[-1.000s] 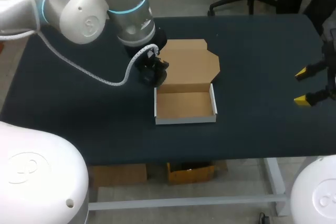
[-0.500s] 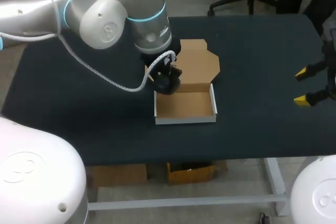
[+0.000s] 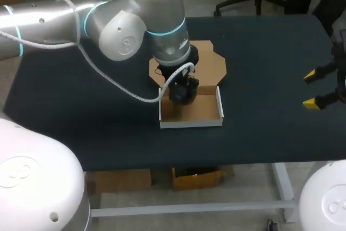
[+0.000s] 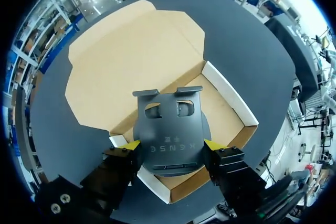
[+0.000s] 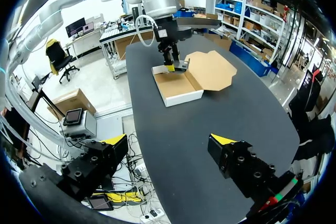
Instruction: Assemble the packaging by folding the flat box into shape, placing the metal phone stand inside, and closing the box properly
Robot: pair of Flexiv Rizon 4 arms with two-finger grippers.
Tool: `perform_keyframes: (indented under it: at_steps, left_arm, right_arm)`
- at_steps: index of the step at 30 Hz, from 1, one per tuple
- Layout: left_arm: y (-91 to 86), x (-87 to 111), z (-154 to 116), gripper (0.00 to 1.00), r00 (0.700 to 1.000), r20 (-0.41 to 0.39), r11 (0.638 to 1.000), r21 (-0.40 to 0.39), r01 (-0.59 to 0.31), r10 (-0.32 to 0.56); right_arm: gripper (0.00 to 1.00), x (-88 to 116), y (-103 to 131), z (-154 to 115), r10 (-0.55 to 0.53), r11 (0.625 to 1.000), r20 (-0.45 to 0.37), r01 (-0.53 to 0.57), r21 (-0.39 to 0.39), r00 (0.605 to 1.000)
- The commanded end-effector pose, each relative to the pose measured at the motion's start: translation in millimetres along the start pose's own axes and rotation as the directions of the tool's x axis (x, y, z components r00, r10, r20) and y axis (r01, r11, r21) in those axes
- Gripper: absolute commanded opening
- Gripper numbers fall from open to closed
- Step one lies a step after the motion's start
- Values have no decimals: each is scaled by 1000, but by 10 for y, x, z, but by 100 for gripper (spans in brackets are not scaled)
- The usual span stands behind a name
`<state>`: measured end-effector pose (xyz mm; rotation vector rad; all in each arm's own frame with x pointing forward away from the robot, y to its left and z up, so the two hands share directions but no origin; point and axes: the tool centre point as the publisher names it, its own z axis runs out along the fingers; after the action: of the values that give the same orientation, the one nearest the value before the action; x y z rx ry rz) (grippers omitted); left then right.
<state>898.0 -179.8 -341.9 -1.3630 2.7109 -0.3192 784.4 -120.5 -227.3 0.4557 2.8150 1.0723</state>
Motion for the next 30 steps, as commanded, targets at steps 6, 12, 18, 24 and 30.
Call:
perform_keyframes:
  at_steps: [6,12,18,24,30]
  left_arm:
    - [16,102,178,0,1000,10,1000,-14,-2,2]
    - [46,170,268,0,1000,10,1000,-20,-11,12]
    - [80,299,329,0,998,6,998,-18,-55,55]
    - [76,409,399,0,996,5,996,-17,-87,87]
    - [69,399,432,0,996,9,995,-19,-94,94]
  right_arm:
    - [100,10,2,-14,0,1000,0,0,0,1000]
    - [100,10,2,-14,0,1000,0,0,0,1000]
    - [100,10,2,-14,0,1000,0,0,0,1000]
    - [100,10,2,-14,0,1000,0,0,0,1000]
    - [100,10,2,-14,0,1000,0,0,0,1000]
